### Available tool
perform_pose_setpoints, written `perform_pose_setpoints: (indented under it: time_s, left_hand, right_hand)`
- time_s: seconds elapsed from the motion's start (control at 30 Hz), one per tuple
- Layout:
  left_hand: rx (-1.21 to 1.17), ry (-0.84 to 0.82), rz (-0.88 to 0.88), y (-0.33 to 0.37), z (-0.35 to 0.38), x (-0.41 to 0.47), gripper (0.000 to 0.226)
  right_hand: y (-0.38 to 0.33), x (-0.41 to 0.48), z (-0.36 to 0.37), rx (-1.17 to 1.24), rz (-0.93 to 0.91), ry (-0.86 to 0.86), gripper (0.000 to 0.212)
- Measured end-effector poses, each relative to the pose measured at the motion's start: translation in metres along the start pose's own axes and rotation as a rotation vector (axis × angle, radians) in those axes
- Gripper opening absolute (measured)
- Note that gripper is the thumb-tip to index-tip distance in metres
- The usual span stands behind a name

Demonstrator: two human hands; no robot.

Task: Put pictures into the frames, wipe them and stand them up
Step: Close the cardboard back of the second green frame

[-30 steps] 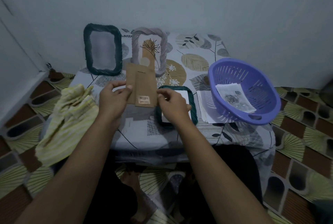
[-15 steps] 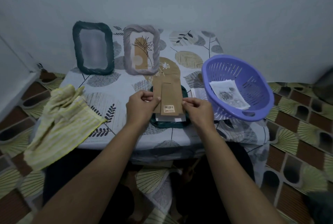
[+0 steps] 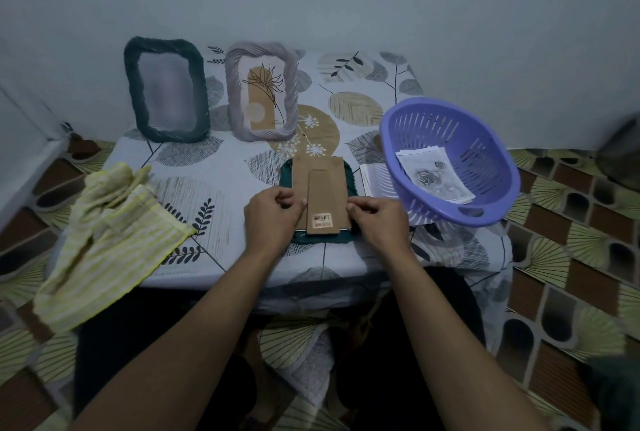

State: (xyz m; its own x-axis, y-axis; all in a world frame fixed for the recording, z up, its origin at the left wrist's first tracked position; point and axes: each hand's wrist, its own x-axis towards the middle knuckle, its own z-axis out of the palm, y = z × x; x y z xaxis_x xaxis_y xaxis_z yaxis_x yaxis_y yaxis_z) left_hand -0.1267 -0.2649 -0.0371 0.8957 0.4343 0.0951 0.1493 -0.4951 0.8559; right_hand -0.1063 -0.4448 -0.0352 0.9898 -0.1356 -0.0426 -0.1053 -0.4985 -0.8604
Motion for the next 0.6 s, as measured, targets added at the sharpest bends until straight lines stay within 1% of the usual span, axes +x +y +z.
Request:
perform_pose_setpoints:
  time_s: [0.4, 0.53, 0.6]
  left_hand:
    - [0.066, -0.061, -0.009, 0.0007, -0.0033, 0.0019, 0.021]
    - [0.082, -0.098, -0.021, 0.0018, -0.0046, 0.0025, 0.023]
    - [0.087, -0.112, -0.038, 0.0028, -0.0057, 0.0029, 0.024]
  right_hand:
    - [-0.0038, -0.0071, -0.0025, -0.14, -0.033, -0.044, 0.023]
    - [0.0005, -0.0043, 0.0027, -0.174, 0.001, -0.034, 0.034]
    - [0.0, -0.0035, 0.0034, -0.186, 0.023, -0.051, 0.028]
